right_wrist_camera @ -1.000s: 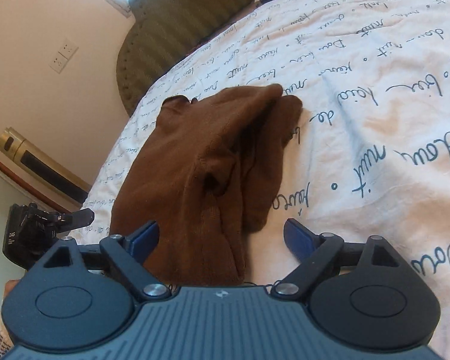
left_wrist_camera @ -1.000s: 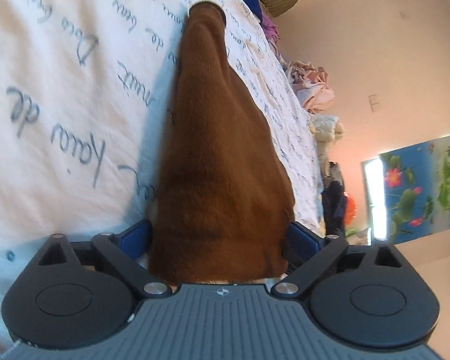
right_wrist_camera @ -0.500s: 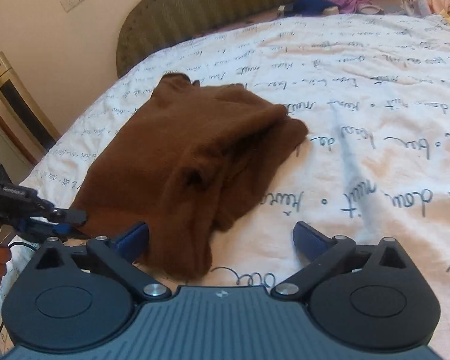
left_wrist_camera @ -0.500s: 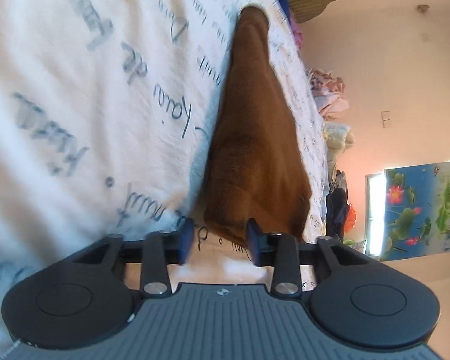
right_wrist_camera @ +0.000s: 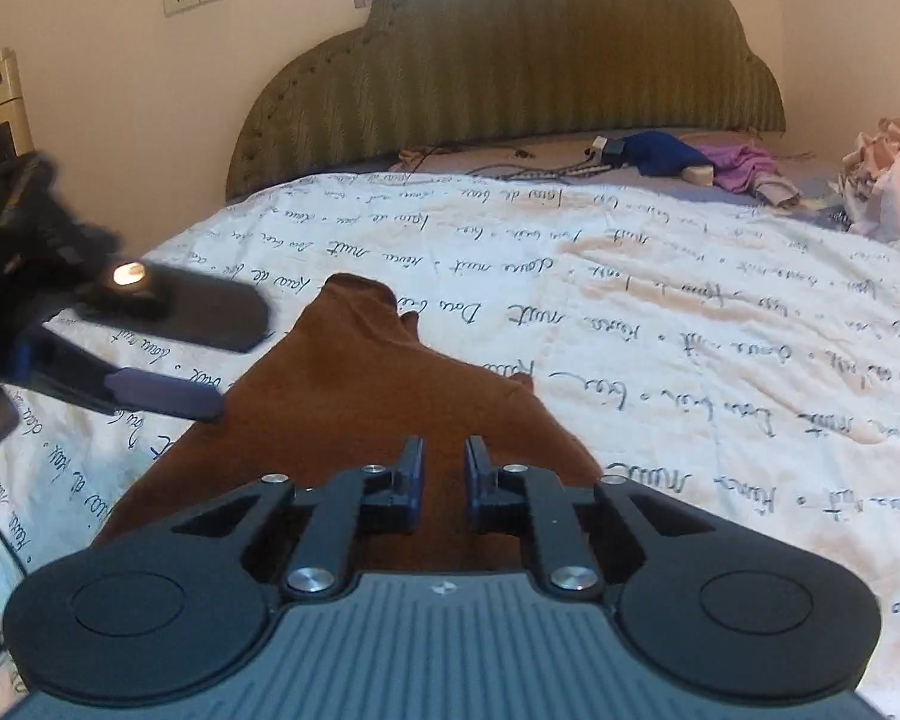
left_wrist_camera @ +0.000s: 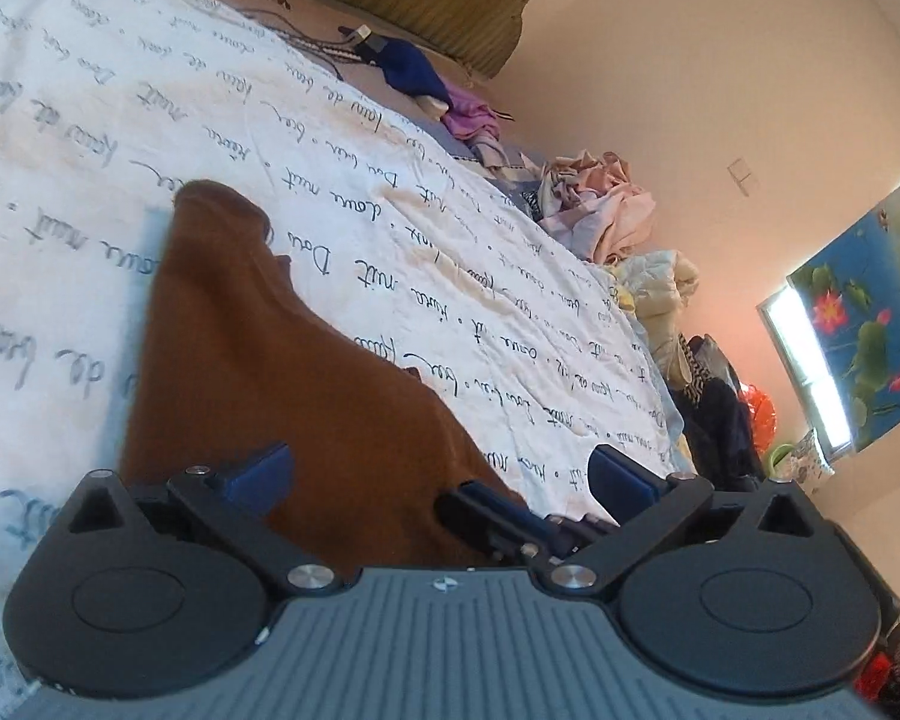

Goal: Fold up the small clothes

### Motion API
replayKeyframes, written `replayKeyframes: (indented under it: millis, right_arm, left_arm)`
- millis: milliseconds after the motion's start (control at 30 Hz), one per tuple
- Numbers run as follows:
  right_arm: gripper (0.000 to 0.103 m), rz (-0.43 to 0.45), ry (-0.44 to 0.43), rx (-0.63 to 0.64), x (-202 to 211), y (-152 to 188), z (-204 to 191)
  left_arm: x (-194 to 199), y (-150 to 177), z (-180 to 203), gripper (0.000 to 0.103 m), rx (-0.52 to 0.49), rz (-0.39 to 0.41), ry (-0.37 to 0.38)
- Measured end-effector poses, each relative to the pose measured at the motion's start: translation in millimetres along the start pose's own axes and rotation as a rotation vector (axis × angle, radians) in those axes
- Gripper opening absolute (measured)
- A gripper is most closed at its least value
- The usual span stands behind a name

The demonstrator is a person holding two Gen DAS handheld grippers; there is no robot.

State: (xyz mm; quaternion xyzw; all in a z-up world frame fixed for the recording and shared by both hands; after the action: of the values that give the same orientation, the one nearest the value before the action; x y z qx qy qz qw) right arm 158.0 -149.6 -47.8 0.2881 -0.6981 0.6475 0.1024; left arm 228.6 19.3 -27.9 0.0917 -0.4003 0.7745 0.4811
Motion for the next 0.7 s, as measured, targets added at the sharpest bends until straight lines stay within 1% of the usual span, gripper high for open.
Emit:
replayKeyframes:
  millis: [33, 67, 100, 133, 167, 200, 233, 267, 300, 333, 367, 400, 467, 500, 533, 567, 600, 633, 667, 700]
  right_arm:
    - [0.014, -0.006, 0.012, 0.012, -7, 1, -2]
    - [0.014, -0.025, 0.043, 0.04, -16, 2, -2]
    - [0.013, -0.056, 0.092, 0.066, -26, 4, 0]
    - [0.013, -0.083, 0.124, 0.076, -36, 8, 8]
    - [0.012, -0.08, 0.109, 0.04, -40, 14, 22]
    - [0.013, -0.065, 0.073, -0.033, -39, 17, 35]
    - [0.013, -0.066, 0.051, -0.08, -38, 17, 42]
    - [0.013, -0.07, 0.054, -0.08, -35, 15, 43]
    - [0.013, -0.069, 0.055, -0.091, -29, 12, 43]
    - [0.014, -0.054, 0.042, -0.106, -18, 10, 42]
    - [0.014, -0.026, 0.029, -0.106, -4, 8, 38]
    - [0.015, 0.002, 0.017, -0.098, 12, 8, 34]
    - [0.015, 0.031, -0.019, -0.078, 35, 14, 25]
    - [0.014, 0.027, -0.042, -0.074, 41, 20, 21]
    - [0.013, 0.005, -0.04, -0.045, 42, 28, 16]
    - [0.013, -0.036, 0.033, 0.029, 35, 39, 13]
    - [0.016, -0.042, 0.08, 0.083, 32, 51, 15]
    - [0.018, -0.012, 0.052, 0.033, 36, 58, 27]
    - [0.018, -0.008, 0.012, -0.071, 41, 60, 40]
    - [0.019, -0.012, 0.012, -0.099, 47, 59, 42]
  left_arm:
    - [-15, -2, -6, 0.102, 0.022, -0.023, -0.014]
    - [-29, -3, -12, 0.102, 0.032, -0.046, -0.05]
    - [-40, -3, -21, 0.099, 0.024, -0.063, -0.093]
    - [-45, -1, -30, 0.094, 0.016, -0.056, -0.12]
    - [-44, -2, -40, 0.095, 0.029, -0.022, -0.086]
    - [-41, -3, -49, 0.091, 0.072, -0.008, -0.063]
    - [-36, -4, -56, 0.082, 0.113, 0.004, -0.061]
    - [-31, -5, -59, 0.078, 0.138, 0.005, -0.068]
    - [-22, -8, -60, 0.077, 0.161, 0.0, -0.076]
    - [-9, -8, -58, 0.087, 0.179, 0.004, -0.066]
    - [4, -7, -53, 0.095, 0.175, 0.022, -0.045]
    - [18, -3, -45, 0.102, 0.145, 0.043, -0.023]
    - [36, 12, -29, 0.103, 0.071, 0.039, 0.005]
    - [39, 25, -21, 0.103, 0.031, 0.021, -0.004]
    - [38, 37, -20, 0.103, -0.008, 0.001, -0.041]
    - [36, 48, -21, 0.102, -0.046, 0.001, -0.069]
    - [36, 58, -27, 0.101, -0.073, 0.013, -0.058]
    - [39, 64, -30, 0.099, -0.1, 0.028, -0.052]
    - [43, 65, -32, 0.097, -0.114, 0.036, -0.062]
    - [49, 64, -31, 0.093, -0.103, 0.044, -0.084]
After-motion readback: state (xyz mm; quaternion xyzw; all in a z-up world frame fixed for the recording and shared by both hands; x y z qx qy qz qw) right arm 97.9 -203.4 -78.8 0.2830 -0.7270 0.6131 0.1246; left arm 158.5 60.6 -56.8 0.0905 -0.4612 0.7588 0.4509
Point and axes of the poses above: each gripper's, at about its wrist camera, not at the fingertips, and x roughly against the way its jaws point, z to its right, y to its underside, the point moved 1 cm from there along -x, roughly the way its jaws point, and after that the axes turned 5 degrees about z, right-handed, at the moved point
